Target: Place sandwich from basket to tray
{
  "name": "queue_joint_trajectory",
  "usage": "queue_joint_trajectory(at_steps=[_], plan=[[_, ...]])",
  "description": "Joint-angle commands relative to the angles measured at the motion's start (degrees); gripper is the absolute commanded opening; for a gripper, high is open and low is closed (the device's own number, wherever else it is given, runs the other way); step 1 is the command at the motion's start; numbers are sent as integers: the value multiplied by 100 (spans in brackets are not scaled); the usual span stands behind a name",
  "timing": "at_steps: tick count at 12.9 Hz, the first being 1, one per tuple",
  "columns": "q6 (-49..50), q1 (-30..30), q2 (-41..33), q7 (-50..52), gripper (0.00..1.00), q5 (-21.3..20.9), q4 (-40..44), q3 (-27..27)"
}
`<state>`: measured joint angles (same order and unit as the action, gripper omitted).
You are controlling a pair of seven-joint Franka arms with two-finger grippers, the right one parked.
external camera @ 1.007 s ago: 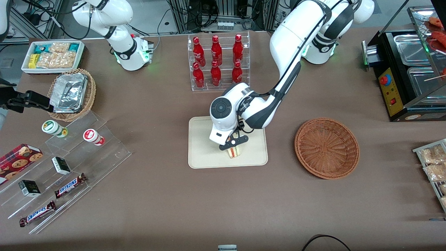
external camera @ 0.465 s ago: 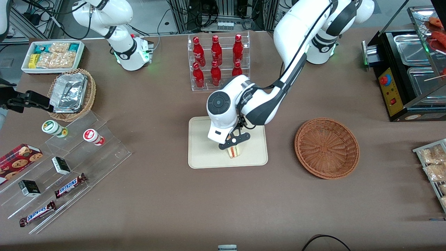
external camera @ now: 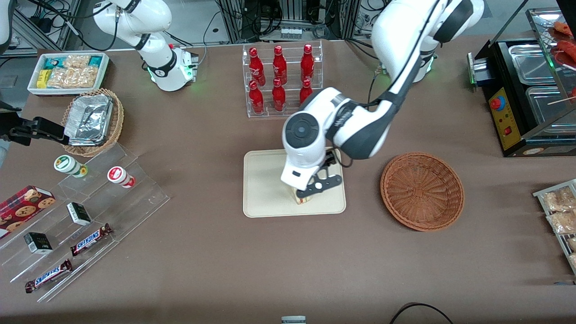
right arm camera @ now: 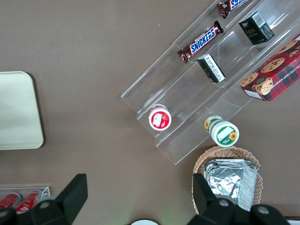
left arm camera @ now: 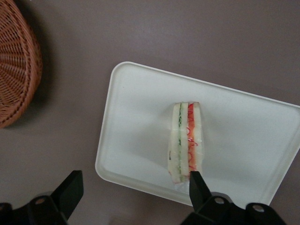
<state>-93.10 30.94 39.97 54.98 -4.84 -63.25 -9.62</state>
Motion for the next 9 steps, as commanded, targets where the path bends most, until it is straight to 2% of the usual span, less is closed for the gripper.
queue_joint_trajectory(at_steps=[1,3,9], plan=[[414,-517,-453,-846,100,334,-265,-5],[424,-966,-883,-1434,100,317,-791,-5],[337,-2468,-2588,-4175,100,352,-2576,4]])
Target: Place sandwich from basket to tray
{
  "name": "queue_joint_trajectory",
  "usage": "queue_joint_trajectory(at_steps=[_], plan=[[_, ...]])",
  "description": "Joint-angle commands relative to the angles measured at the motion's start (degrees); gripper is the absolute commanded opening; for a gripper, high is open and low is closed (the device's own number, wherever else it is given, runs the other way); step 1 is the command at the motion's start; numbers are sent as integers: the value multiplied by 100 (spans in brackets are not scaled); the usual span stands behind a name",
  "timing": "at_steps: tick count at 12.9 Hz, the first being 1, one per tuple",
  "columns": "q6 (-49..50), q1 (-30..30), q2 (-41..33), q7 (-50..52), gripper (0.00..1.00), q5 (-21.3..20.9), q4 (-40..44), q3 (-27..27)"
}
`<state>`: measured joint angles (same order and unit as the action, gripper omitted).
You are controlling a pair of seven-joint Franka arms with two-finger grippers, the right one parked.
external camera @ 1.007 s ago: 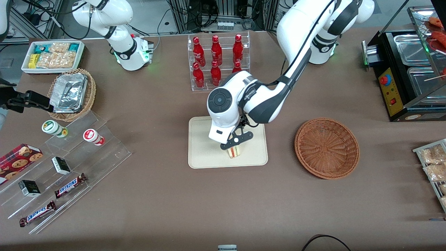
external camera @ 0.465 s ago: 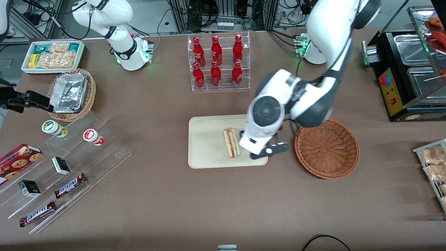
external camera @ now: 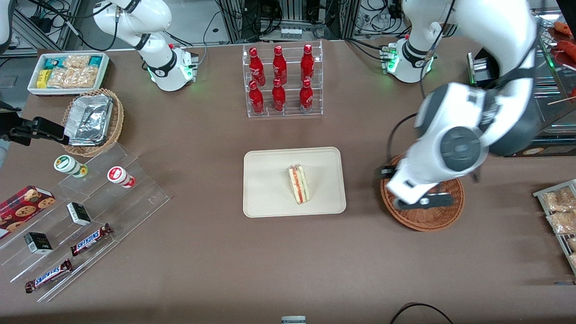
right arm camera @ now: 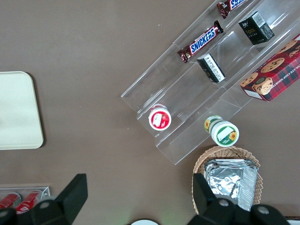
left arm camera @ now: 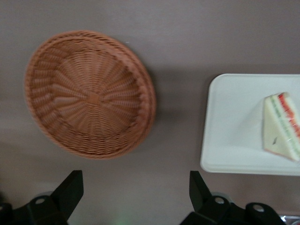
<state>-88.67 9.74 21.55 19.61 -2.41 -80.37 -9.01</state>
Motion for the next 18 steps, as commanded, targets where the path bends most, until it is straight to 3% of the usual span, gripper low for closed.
queue_joint_trajectory(at_steps=[1,10,18], plan=[[-107,-454,-861,-921,100,109,-979,-49],[340,-1026,-1882,-2478,100,144,-1253,22],[482,-1114,-2093,-2612,100,153,-1068,171]])
